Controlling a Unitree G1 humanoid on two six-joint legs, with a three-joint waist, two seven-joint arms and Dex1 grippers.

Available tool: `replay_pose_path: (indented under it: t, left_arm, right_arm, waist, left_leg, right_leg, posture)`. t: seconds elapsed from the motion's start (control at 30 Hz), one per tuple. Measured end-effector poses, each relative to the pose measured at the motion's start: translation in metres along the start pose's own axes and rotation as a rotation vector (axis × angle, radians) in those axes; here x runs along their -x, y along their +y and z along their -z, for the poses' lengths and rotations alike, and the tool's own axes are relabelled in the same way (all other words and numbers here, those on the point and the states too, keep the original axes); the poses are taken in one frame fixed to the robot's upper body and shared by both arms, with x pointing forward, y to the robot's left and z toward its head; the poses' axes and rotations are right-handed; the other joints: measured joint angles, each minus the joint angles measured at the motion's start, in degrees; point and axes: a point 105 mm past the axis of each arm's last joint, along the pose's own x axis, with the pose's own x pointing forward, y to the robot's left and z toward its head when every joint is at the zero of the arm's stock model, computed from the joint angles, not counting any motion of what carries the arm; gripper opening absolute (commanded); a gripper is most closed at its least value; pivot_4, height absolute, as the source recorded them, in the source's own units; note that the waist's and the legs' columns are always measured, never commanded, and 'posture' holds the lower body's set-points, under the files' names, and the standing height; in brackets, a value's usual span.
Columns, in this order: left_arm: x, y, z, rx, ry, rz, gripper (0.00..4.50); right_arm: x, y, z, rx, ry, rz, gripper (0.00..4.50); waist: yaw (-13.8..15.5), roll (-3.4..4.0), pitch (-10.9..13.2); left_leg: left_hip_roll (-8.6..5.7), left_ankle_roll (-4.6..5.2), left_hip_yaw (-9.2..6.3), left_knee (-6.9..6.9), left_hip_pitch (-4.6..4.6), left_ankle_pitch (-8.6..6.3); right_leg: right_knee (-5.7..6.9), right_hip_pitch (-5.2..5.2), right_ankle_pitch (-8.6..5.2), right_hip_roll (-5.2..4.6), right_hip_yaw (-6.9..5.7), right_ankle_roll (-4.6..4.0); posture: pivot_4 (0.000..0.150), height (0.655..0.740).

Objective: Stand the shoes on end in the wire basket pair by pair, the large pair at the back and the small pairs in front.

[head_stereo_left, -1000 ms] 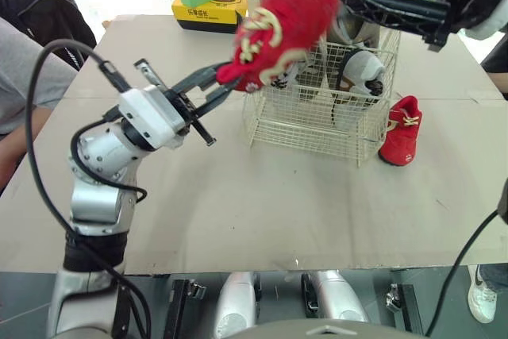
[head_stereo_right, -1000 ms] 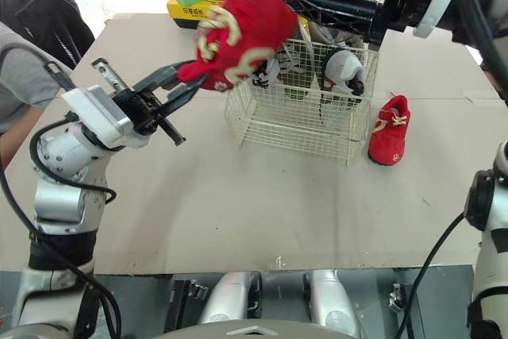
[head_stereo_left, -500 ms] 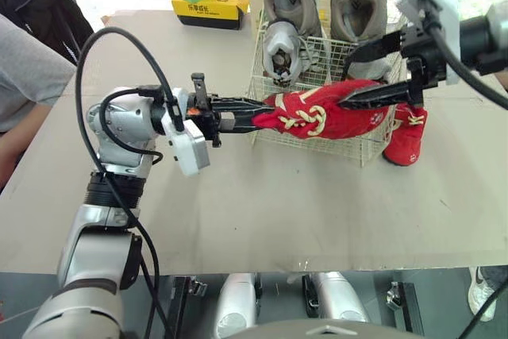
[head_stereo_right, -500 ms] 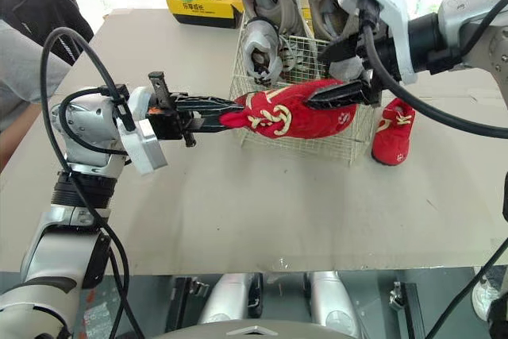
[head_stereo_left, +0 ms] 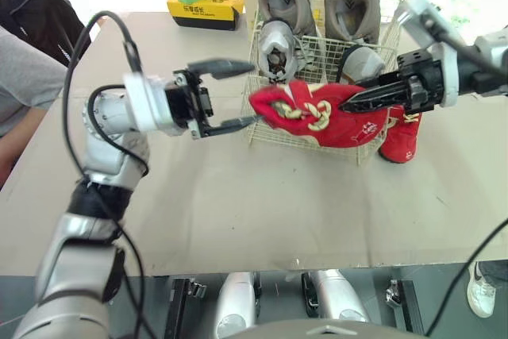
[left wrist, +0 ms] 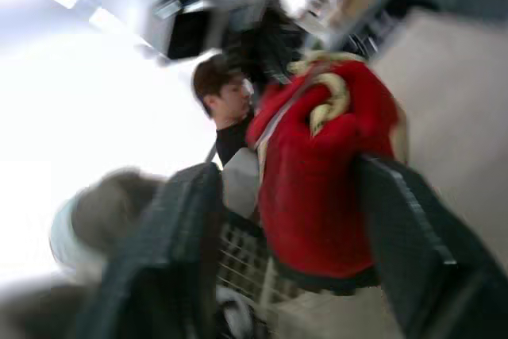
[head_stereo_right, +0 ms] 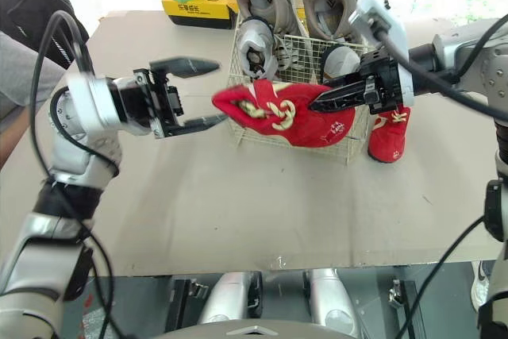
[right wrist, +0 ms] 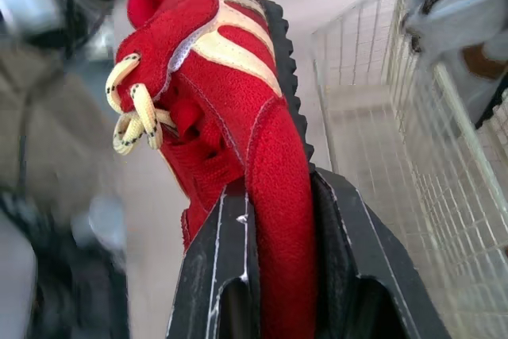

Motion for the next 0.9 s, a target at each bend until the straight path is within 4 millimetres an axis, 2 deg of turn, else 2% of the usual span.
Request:
replay_pose_path:
  t: [0.07,0.13,0.23,0.3,0.37,0.5,0.63,0.77,0.87,0.9]
  left_arm:
    - [0.01,0.011,0.006,0.353,-0.006,-0.232,3.96]
    - [0.02,0.004,0.009,0.597,0.004,-0.343,3.96]
    - [0.029,-0.037,0.028,0.959,0.048,-0.465,3.96]
    - [0.027,-0.055,0.037,1.044,0.068,-0.486,3.96]
    - [0.013,-0.066,0.033,1.097,0.021,-0.476,3.96]
    - [-0.01,-0.06,0.021,1.175,-0.143,-0.501,3.96]
    - [-0.014,-0.054,0.02,1.218,-0.173,-0.495,3.96]
    - [-0.015,-0.042,0.019,1.23,-0.192,-0.469,2.77]
    - [-0.016,-0.038,0.018,1.224,-0.178,-0.423,1.21]
    - [-0.016,-0.038,0.019,1.222,-0.171,-0.417,0.9]
  right_arm:
    - [0.001,-0.003,-0.007,-0.071,-0.126,-0.001,0.19]
    - [-0.003,-0.003,-0.014,-0.128,-0.251,-0.018,0.18]
    - [-0.003,-0.003,-0.019,-0.149,-0.407,0.029,0.18]
    - [-0.006,-0.004,-0.016,-0.167,-0.434,0.058,0.18]
    - [-0.014,-0.001,-0.017,-0.191,-0.497,0.048,0.18]
    - [-0.026,0.006,-0.007,-0.196,-0.502,0.073,0.17]
    - [-0.032,0.008,0.003,-0.233,-0.505,0.085,0.17]
    - [-0.033,0.009,0.003,-0.235,-0.52,0.101,0.17]
    - [-0.035,0.011,0.004,-0.251,-0.543,0.098,0.17]
    - [-0.035,0.012,0.005,-0.254,-0.546,0.097,0.17]
  waist:
    - [-0.4,-0.01,0.0]
    - [-0.8,0.01,0.0]
    - [-0.7,0.06,0.0]
    - [-0.1,0.06,0.0]
    - [0.0,0.06,0.0]
    - [0.6,0.05,0.0]
    - [0.7,0.05,0.0]
    - [0.6,0.05,0.0]
    - [0.6,0.05,0.0]
    - [0.6,0.05,0.0]
  left_leg:
    - [-0.01,-0.01,-0.15,0.08,0.03,0.0]
    - [-0.01,-0.03,-0.21,0.04,0.14,0.02]
    - [-0.04,-0.13,-0.26,-0.02,0.26,0.07]
    - [-0.19,-0.22,-0.36,0.0,0.21,0.13]
    - [-0.37,-0.21,-0.4,0.03,0.26,0.13]
    - [-0.5,-0.18,-0.51,0.14,0.41,0.13]
    - [-0.54,-0.18,-0.62,0.14,0.41,0.13]
    - [-0.55,-0.18,-0.72,0.13,0.39,0.13]
    - [-0.55,-0.18,-0.73,0.12,0.38,0.13]
    - [-0.55,-0.18,-0.73,0.12,0.37,0.13]
  right_leg:
    - [0.24,0.01,-0.05,-0.06,-0.15,0.08]
    - [0.33,0.09,-0.05,-0.02,-0.19,0.07]
    - [0.32,0.18,-0.06,-0.04,-0.27,0.06]
    - [0.29,0.2,-0.06,-0.03,-0.39,0.06]
    - [0.32,0.31,-0.06,0.0,-0.4,0.06]
    - [0.21,0.64,-0.05,-0.03,-0.47,0.06]
    - [0.24,0.64,-0.06,0.08,-0.53,0.05]
    - [0.22,0.65,-0.06,0.2,-0.58,0.04]
    - [0.21,0.65,-0.06,0.2,-0.57,0.04]
    - [0.2,0.65,-0.06,0.2,-0.58,0.04]
  posture:
    - [0.15,0.74]
    - [0.15,0.74]
    - [0.15,0.74]
    - [0.15,0.74]
    - [0.15,0.74]
    - [0.15,0.74]
    - [0.15,0.74]
    - [0.15,0.74]
    - [0.15,0.74]
    - [0.15,0.74]
